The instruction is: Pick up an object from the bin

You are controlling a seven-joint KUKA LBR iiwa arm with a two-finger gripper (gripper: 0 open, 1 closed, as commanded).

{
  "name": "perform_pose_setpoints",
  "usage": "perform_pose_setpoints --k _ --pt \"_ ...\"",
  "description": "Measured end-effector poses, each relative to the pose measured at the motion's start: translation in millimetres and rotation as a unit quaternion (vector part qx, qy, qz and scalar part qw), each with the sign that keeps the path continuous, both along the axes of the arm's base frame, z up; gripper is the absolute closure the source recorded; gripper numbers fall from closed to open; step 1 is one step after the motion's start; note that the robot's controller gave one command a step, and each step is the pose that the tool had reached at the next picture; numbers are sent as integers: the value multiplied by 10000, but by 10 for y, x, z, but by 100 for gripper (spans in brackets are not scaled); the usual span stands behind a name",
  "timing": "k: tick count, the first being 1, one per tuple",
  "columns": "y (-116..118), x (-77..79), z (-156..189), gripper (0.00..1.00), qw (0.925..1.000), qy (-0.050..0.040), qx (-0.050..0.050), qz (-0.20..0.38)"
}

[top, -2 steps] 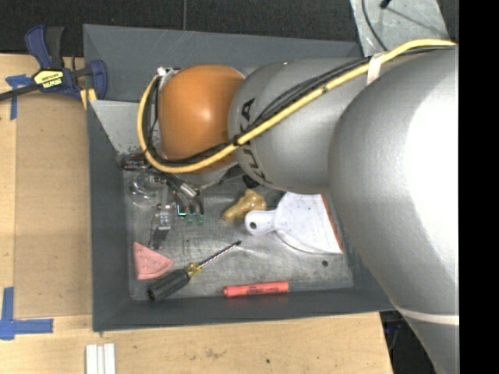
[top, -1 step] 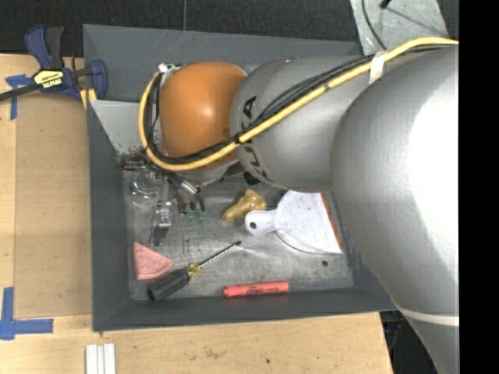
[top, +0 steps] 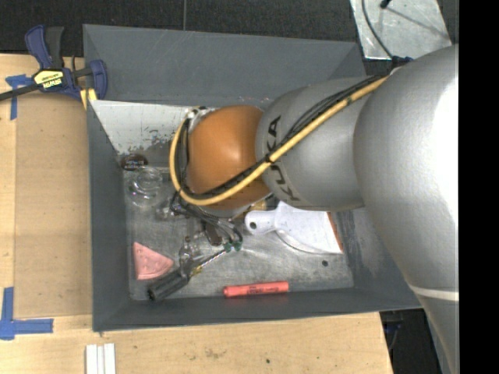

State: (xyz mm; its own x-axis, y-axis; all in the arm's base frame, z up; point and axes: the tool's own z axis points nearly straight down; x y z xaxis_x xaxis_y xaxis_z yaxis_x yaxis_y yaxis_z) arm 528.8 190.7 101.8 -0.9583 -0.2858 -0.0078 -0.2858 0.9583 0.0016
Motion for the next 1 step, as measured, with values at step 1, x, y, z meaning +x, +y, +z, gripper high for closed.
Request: perform_pose_setpoints --k 1 --pt "-263 -272 228 0 9985 33 -12 546"
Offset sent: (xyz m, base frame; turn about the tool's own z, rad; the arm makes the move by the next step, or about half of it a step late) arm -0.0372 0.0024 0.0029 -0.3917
